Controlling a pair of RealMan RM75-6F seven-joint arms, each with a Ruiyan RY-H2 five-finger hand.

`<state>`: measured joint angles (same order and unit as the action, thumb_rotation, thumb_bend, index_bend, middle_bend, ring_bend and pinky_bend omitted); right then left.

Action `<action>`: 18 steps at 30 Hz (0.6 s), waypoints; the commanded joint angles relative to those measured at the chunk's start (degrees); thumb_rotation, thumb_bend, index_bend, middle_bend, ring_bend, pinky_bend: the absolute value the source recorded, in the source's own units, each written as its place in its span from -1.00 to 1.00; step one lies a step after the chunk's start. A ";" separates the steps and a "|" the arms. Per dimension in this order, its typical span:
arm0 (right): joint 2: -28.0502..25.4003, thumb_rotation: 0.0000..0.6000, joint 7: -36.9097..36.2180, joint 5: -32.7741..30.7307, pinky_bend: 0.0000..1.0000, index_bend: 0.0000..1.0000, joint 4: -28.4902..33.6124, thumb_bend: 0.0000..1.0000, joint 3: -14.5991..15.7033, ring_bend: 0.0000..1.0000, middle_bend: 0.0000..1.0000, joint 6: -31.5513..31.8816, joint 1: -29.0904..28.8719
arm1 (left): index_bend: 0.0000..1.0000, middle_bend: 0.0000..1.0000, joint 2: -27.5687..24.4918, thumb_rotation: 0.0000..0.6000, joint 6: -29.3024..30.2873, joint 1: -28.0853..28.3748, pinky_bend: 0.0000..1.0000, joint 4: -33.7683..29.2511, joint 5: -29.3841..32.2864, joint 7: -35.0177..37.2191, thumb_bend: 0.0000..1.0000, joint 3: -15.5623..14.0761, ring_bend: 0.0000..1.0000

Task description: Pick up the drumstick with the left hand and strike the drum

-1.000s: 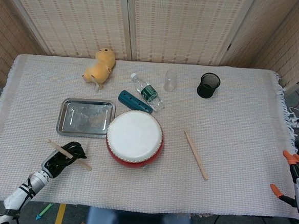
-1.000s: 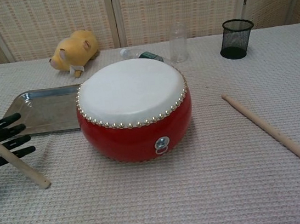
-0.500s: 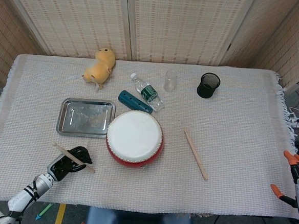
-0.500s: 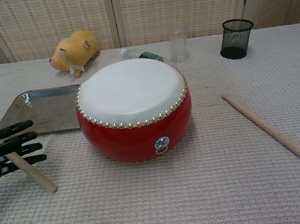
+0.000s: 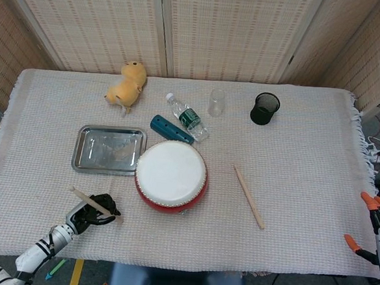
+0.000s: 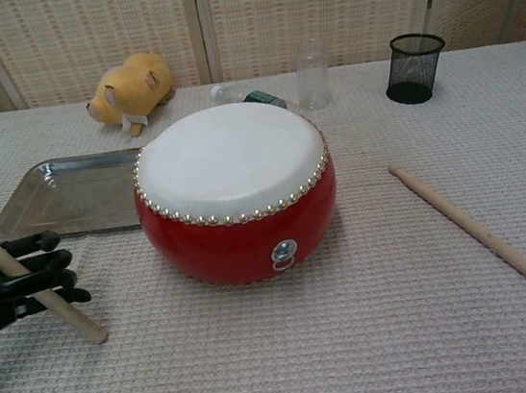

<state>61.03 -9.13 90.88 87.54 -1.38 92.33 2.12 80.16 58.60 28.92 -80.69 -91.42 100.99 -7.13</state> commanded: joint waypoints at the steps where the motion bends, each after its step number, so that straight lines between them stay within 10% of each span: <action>1: 0.00 1.00 -0.05 0.11 -0.86 -0.96 -0.05 -0.59 -0.02 -1.00 -0.72 0.17 0.05 | 0.22 0.24 0.39 1.00 -0.34 0.00 -0.20 -0.49 0.26 -1.75 -0.57 -0.11 0.01; 18: 0.11 1.00 -0.64 0.38 -0.85 -0.95 -0.62 -0.59 -0.18 -1.00 -0.72 1.16 0.40 | 0.38 0.49 2.08 1.00 -1.79 -0.32 0.18 -3.06 2.64 -12.06 -0.57 0.65 0.26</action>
<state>61.14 -9.77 91.26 86.91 -1.56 93.49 2.52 82.13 56.78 28.76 -83.37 -88.92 89.78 -6.53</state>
